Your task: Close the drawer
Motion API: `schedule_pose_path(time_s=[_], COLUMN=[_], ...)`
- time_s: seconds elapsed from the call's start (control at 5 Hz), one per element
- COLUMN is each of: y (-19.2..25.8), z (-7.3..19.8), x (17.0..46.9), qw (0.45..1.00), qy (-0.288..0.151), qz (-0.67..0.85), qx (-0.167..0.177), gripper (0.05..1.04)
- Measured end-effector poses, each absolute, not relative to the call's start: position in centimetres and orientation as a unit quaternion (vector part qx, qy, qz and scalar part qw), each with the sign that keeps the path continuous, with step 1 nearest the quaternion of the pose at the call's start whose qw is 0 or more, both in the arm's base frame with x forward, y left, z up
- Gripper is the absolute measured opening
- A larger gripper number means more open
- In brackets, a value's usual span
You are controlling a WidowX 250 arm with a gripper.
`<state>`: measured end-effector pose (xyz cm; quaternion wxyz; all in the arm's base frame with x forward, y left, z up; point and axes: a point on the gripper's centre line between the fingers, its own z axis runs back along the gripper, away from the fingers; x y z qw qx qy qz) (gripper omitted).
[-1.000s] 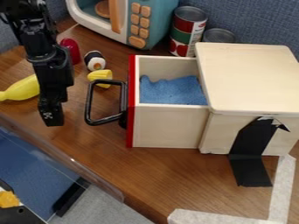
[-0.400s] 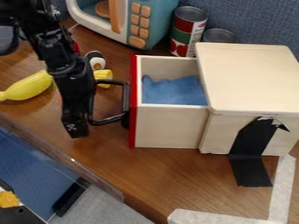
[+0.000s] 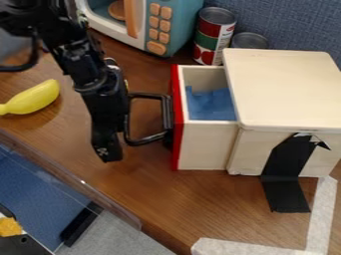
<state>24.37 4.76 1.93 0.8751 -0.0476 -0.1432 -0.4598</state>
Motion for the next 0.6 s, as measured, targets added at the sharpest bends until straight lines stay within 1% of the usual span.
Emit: schedule_pose_path(time_s=[0.4,0.6], y=[3.3,1.8], z=[0.9,1.0], x=[26.0,26.4], qw=[0.881,0.880], qy=[-0.157,-0.161], qz=[-0.443,-0.442], qx=[-0.051,-0.061], gripper=[1.001,1.001])
